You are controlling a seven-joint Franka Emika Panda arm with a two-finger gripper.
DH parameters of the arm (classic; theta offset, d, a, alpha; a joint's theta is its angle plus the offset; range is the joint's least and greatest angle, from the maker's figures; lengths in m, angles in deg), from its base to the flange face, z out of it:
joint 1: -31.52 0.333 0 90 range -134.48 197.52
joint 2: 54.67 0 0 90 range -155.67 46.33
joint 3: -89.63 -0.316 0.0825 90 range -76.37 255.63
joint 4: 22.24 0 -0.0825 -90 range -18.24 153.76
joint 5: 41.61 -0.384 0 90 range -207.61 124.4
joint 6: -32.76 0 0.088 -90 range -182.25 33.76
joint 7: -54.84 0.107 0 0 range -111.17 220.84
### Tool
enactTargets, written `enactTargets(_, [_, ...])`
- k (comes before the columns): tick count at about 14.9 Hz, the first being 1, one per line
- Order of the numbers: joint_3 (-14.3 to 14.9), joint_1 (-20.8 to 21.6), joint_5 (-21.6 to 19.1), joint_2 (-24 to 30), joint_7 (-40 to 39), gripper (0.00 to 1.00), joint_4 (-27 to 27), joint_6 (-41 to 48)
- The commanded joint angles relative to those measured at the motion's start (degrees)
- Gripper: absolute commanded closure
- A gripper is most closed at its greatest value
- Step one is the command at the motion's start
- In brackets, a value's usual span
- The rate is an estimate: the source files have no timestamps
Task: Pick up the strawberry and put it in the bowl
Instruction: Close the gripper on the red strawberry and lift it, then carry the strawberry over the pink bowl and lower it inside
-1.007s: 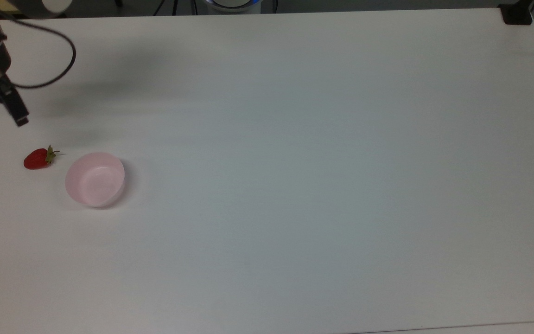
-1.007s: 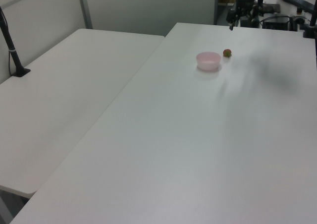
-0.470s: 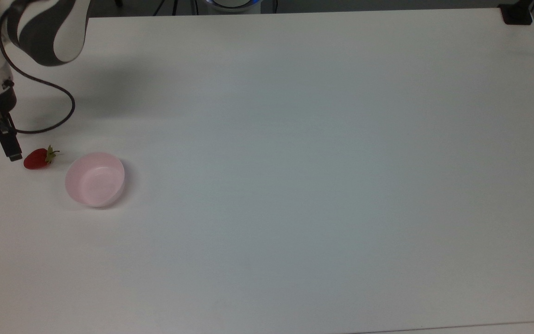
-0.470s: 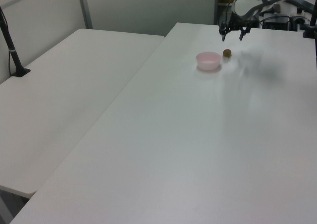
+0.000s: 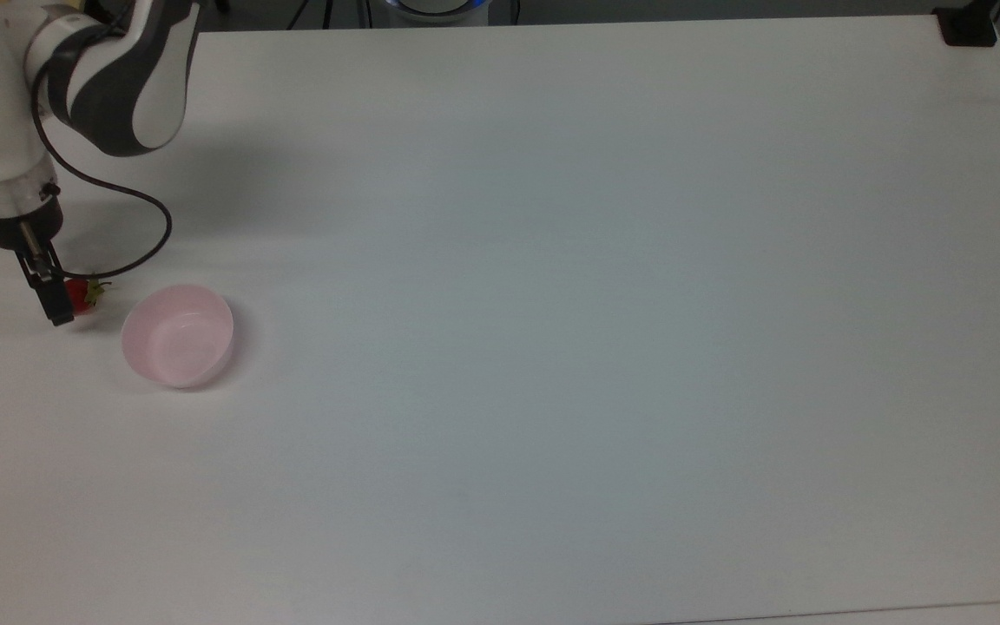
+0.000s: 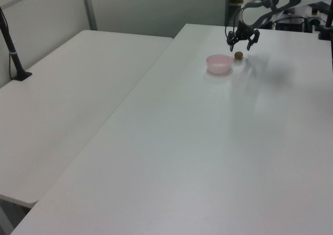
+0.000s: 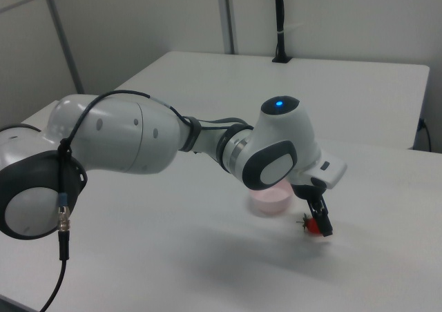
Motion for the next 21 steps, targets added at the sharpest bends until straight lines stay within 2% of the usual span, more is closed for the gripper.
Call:
enactTargets(1, [0.25,1.51,-0.33,-1.43,1.18,0.27,0.80,-3.05])
enactTargets(3, [0.25,1.43,-0.24,-1.35,0.56,0.41,0.80,-2.96])
enactTargets(4, [0.25,1.43,-0.24,-1.26,-0.05,0.51,0.80,-2.96])
enactTargets(5, [0.25,1.17,-0.32,-0.91,-1.62,0.67,0.71,-2.78])
enactTargets(6, [0.25,0.91,-0.50,-0.30,-2.51,0.75,0.45,-2.26])
enactTargets(11, [-0.10,1.25,-1.29,4.01,-2.78,0.76,-0.60,4.24])
enactTargets(14, [-3.43,1.43,-2.08,5.77,-1.91,0.76,-0.78,5.74])
enactTargets(17, [-6.68,1.87,-1.29,5.60,2.48,0.74,-0.78,5.48])
enactTargets(18, [-6.87,3.09,-1.20,5.34,3.28,0.72,-0.78,5.31])
enactTargets(19, [-6.87,4.84,-1.12,5.16,3.55,0.43,-0.61,5.30])
enactTargets(20, [-6.87,5.12,-1.03,5.16,3.64,0.00,-0.52,5.30])
enactTargets(21, [-6.87,5.21,-0.59,5.16,3.46,0.00,-0.43,5.30])
